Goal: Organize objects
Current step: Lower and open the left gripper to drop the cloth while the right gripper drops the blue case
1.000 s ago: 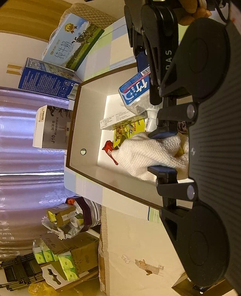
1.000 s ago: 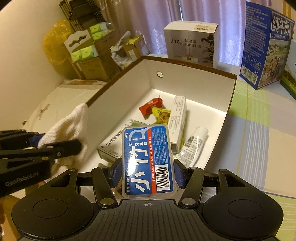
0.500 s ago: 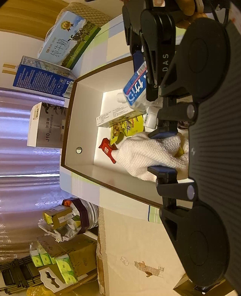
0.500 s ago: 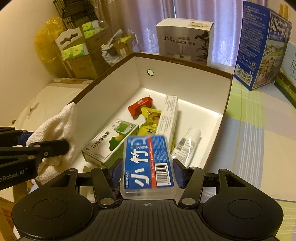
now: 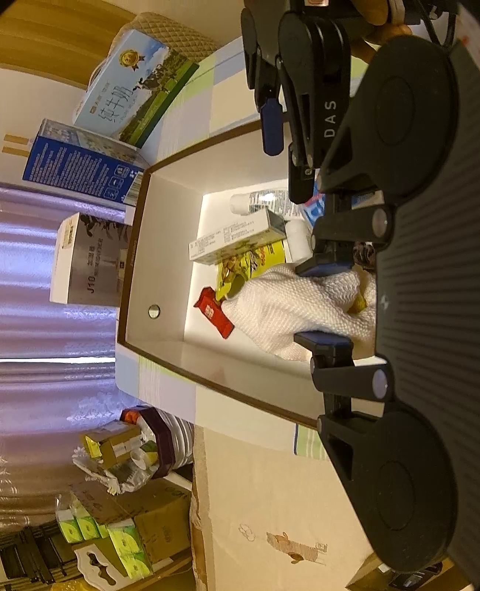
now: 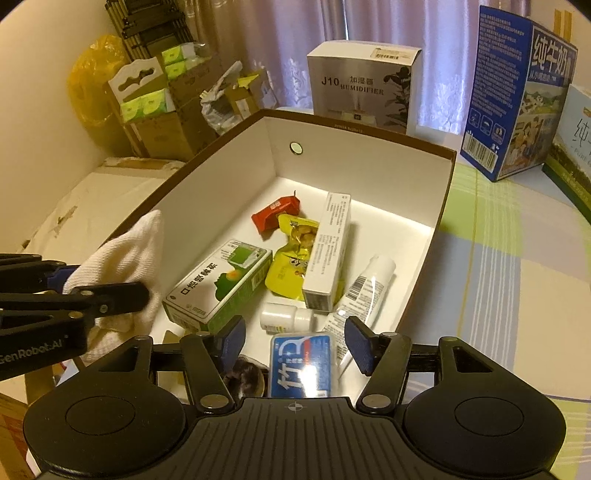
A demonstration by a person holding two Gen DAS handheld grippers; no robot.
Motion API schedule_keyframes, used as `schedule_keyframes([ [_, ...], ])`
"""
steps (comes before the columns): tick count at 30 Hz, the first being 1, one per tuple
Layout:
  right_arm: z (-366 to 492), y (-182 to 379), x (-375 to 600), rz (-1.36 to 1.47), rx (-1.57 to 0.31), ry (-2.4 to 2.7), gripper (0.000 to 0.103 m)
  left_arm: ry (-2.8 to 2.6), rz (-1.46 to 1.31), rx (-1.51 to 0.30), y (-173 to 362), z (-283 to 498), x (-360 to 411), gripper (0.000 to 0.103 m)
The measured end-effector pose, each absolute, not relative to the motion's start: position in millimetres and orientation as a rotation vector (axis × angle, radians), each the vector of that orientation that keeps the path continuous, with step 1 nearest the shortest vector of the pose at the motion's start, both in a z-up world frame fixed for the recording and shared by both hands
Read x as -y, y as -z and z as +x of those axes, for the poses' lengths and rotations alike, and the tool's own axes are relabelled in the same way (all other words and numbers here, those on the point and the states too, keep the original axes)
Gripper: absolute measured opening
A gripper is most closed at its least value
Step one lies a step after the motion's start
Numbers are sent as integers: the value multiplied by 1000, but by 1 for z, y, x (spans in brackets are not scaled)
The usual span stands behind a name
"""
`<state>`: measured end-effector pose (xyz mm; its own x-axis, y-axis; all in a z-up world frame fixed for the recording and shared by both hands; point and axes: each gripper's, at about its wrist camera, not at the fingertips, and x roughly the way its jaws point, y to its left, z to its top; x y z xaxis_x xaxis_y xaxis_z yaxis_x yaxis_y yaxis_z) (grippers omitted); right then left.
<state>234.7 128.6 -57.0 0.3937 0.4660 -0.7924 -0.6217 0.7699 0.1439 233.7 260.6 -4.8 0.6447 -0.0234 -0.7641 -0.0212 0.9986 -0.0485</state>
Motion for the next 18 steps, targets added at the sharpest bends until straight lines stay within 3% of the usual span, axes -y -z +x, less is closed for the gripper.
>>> schedule_keyframes([
  [18,227,25,-92,-109,-891,-625,57,106,-36,-881,10,252,-231,28],
])
